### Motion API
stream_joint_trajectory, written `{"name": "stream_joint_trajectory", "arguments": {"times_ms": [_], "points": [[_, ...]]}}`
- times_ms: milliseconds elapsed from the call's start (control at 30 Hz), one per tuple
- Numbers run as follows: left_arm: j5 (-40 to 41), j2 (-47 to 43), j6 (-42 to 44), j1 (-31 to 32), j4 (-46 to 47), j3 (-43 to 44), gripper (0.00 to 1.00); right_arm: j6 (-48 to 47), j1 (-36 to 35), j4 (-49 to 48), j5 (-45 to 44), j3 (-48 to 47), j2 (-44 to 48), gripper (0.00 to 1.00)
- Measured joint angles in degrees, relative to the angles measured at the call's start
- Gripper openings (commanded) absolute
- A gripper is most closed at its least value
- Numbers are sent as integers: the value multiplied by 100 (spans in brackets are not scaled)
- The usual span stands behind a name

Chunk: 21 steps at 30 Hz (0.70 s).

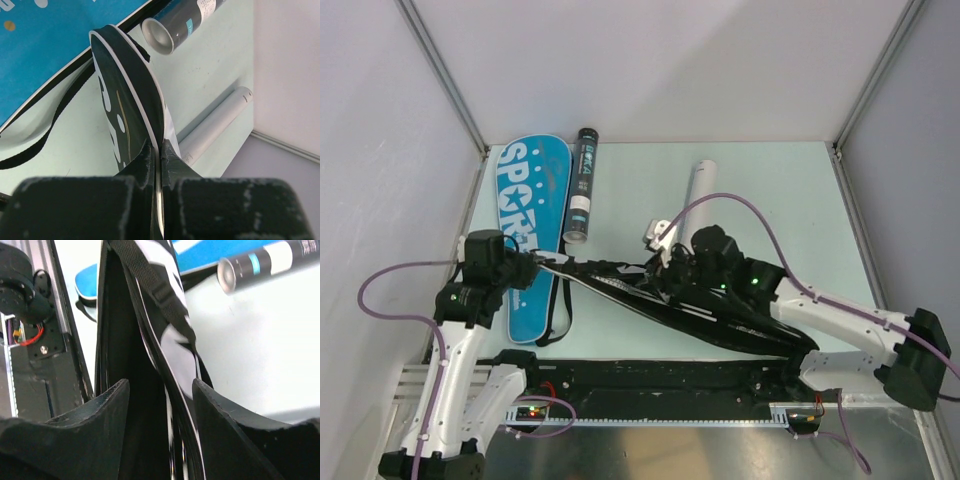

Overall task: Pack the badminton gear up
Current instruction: Zip the racket bag at the center of the board.

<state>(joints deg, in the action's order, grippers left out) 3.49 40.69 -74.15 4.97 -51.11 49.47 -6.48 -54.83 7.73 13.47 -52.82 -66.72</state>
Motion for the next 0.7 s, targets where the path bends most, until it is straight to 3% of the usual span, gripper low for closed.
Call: {"name": "stream_joint_trajectory", "arguments": {"times_ms": [267,500,700], "points": [[101,-199,2,48,-31,-116,0,28,-175,-1047,-28,-328,-970,57],[98,-236,2,48,-22,-166,0,46,-144,-1497,503,-769,-1596,47],[96,-297,9,52,-39,-192,0,-13,-162,-1475,1038,-1263,-2262,53]]}}
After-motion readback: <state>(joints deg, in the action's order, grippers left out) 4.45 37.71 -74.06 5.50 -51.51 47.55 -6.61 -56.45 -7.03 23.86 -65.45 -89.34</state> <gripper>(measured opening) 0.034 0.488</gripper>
